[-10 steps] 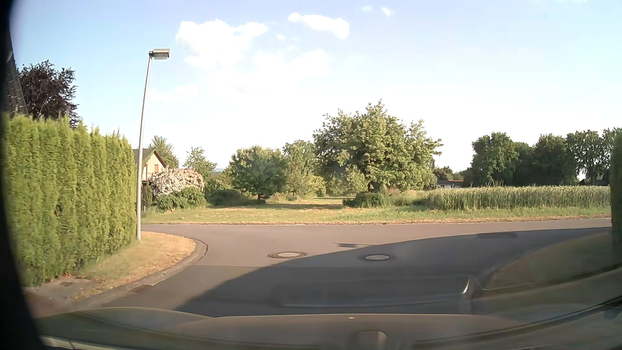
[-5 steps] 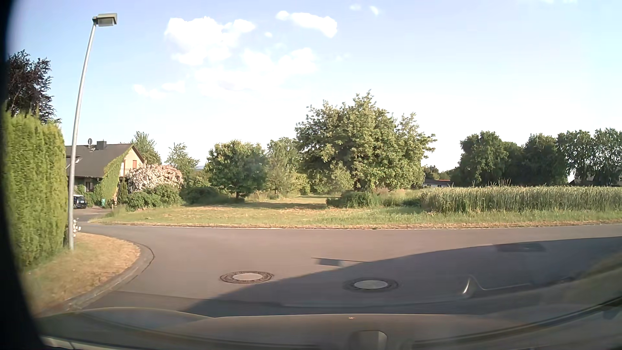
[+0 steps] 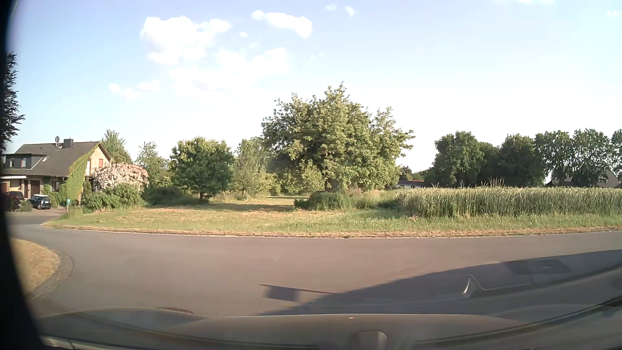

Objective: Follow the waypoints while adhering to traffic rules and regulations

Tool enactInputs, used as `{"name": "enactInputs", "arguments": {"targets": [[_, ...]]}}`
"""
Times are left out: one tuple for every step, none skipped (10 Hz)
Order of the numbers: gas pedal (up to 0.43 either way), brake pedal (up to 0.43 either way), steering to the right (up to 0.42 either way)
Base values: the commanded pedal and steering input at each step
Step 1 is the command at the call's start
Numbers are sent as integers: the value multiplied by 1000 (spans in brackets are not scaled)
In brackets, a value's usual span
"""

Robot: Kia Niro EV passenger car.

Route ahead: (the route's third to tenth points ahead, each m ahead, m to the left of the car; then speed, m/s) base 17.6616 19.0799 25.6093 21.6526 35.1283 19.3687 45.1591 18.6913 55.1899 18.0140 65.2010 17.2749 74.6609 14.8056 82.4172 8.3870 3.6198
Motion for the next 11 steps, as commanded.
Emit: {"name": "enactInputs", "arguments": {"targets": [[0,256,165],[0,262,164],[0,256,160],[0,250,157],[0,244,152],[0,244,142],[0,250,134],[0,250,121],[0,244,103],[0,232,81],[0,226,55]]}}
